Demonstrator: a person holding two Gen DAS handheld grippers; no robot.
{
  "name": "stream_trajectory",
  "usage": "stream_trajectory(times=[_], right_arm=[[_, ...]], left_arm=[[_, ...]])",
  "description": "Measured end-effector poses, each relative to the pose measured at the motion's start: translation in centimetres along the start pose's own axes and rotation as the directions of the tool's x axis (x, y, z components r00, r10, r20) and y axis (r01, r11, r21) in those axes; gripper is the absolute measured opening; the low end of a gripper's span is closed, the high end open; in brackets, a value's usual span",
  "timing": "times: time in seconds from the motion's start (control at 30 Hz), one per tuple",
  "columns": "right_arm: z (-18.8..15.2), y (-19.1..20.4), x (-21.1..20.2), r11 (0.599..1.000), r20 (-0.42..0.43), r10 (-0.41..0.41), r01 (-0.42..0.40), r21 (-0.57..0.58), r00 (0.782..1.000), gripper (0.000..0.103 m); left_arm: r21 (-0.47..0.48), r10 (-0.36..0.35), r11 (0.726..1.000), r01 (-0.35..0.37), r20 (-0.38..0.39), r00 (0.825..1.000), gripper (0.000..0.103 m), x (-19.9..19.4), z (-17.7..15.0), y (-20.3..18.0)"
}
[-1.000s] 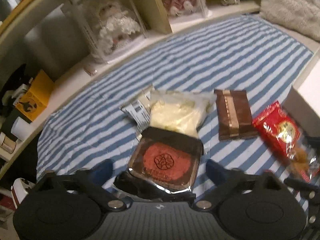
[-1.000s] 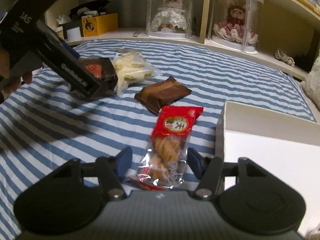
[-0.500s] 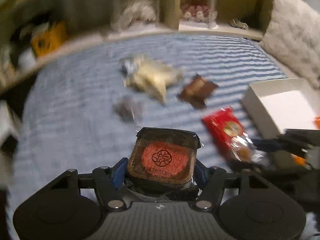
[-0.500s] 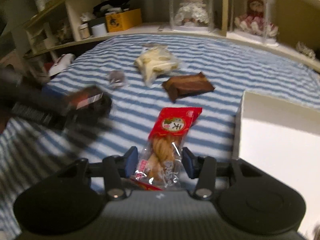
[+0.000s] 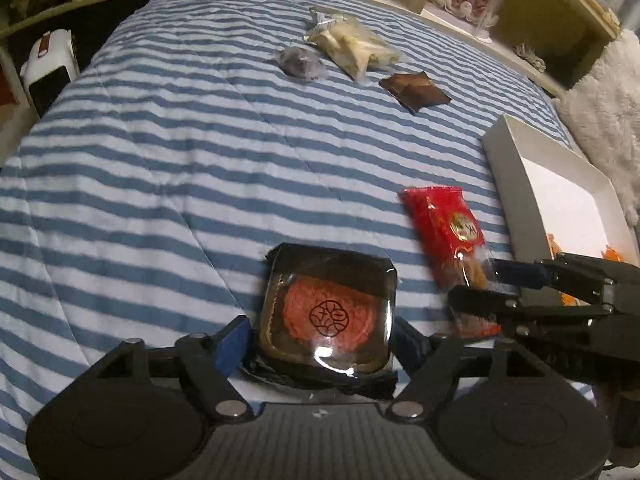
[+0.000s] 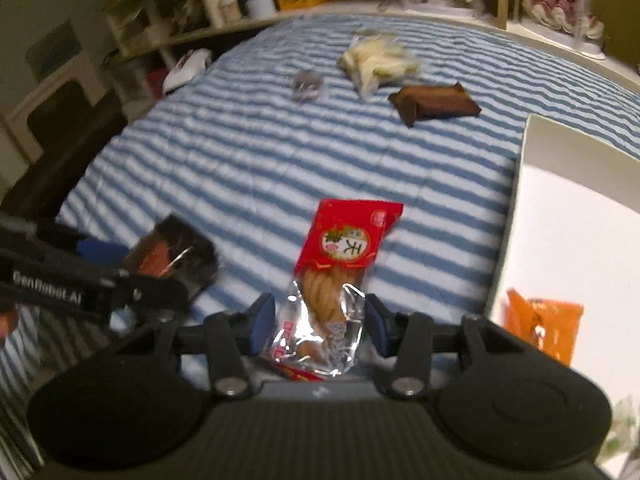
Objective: Organize snacks
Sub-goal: 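Grasp the red bread bag with the right tool while the left tool grasps the dark-packaged mooncake, then carry the red bread bag and dark mooncake over the white box and lower them inside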
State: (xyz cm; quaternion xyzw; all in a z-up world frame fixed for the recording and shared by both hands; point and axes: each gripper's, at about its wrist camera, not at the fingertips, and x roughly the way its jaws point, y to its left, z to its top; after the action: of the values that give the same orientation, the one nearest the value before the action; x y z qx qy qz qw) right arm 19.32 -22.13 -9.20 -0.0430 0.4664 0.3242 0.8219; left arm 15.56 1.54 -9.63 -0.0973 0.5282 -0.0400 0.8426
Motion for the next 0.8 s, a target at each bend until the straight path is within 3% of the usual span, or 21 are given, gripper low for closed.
stream_trajectory(times=[0.13, 0.23, 0.4, 0.57, 0.7, 0.73, 0.77, 0.8], right_arm=[[0.0, 0.1, -0.5, 0.998, 0.027, -0.029, 0.027, 0.05, 0.999, 0.065], [0.5, -0.4, 0.0, 0.994, 0.038, -0.027, 0.023, 0.108, 0.999, 0.064], [0.8, -0.3, 1.0, 0.989, 0.019, -0.09, 0.087, 0.121, 0.996, 0.063], [0.9, -0.2, 1.3, 0.981, 0.018, -0.124, 0.12, 0.156, 0.992, 0.064], [1.0, 0.0, 1.5, 0.98, 0.019, -0.147, 0.143, 0.135, 0.989, 0.064], [1.0, 0.0, 1.5, 0.98, 0.025, -0.148, 0.143, 0.139, 0.989, 0.06], [0.9, -0.1, 1.4, 0.98, 0.037, -0.145, 0.139, 0.144, 0.989, 0.048], [0.9, -0.4, 1.1, 0.982, 0.047, -0.121, 0.113, 0.153, 0.991, 0.046]], left_arm=[[0.02, -0.022, 1.0, 0.021, 0.005, 1.0, 0.078, 0.5, -0.1, -0.4], [0.054, -0.043, 0.998, 0.042, 0.02, 0.999, 0.078, 0.4, 0.2, -1.0], [0.149, -0.009, 0.989, 0.007, 0.014, 1.0, 0.078, 0.9, -0.1, -2.1], [0.172, 0.01, 0.985, -0.011, 0.004, 1.0, 0.077, 1.5, 0.2, -2.4], [0.184, 0.027, 0.982, -0.028, 0.005, 1.0, 0.065, 1.8, 0.7, -2.6], [0.195, 0.036, 0.98, -0.037, 0.006, 0.999, 0.064, 1.9, 0.7, -2.7], [0.202, 0.035, 0.979, -0.035, 0.005, 0.999, 0.064, 1.9, 0.7, -2.7], [0.208, 0.034, 0.978, -0.035, 0.006, 0.999, 0.064, 1.9, 0.7, -2.7]])
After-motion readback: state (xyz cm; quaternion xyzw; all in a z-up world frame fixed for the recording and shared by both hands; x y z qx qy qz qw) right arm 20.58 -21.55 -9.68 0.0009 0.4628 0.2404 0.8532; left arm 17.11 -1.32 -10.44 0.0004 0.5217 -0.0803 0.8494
